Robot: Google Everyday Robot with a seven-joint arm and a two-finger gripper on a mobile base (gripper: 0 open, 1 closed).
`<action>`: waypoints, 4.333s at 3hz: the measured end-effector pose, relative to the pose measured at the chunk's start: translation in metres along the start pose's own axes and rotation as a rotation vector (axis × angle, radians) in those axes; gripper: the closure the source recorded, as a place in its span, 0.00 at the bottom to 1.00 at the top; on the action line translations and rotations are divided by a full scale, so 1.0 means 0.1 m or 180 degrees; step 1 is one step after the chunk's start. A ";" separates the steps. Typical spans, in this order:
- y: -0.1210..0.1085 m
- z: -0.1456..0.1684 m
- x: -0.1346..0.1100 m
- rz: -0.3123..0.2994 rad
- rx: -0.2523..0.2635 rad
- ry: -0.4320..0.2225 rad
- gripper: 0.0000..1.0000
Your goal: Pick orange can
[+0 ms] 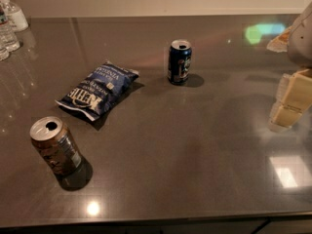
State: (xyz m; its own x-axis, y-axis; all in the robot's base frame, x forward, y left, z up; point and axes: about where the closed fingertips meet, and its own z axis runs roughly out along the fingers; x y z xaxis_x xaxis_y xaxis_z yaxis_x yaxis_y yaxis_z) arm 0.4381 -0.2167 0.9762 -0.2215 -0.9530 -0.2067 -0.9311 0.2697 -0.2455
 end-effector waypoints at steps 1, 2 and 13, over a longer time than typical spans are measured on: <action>0.00 0.00 -0.02 -0.0008 -0.0001 -0.0021 0.00; 0.01 -0.01 -0.12 -0.0046 -0.0006 -0.0120 0.00; 1.57 1.09 -3.40 -0.1645 -0.1423 -0.2481 0.00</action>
Offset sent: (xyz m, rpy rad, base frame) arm 0.0033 0.0223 0.0017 0.0639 0.0025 0.0491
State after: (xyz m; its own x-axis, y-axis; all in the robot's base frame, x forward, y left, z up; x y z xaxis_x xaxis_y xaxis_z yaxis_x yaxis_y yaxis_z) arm 0.3989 0.1652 0.9045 0.3363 -0.5412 -0.7707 -0.9171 -0.3743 -0.1374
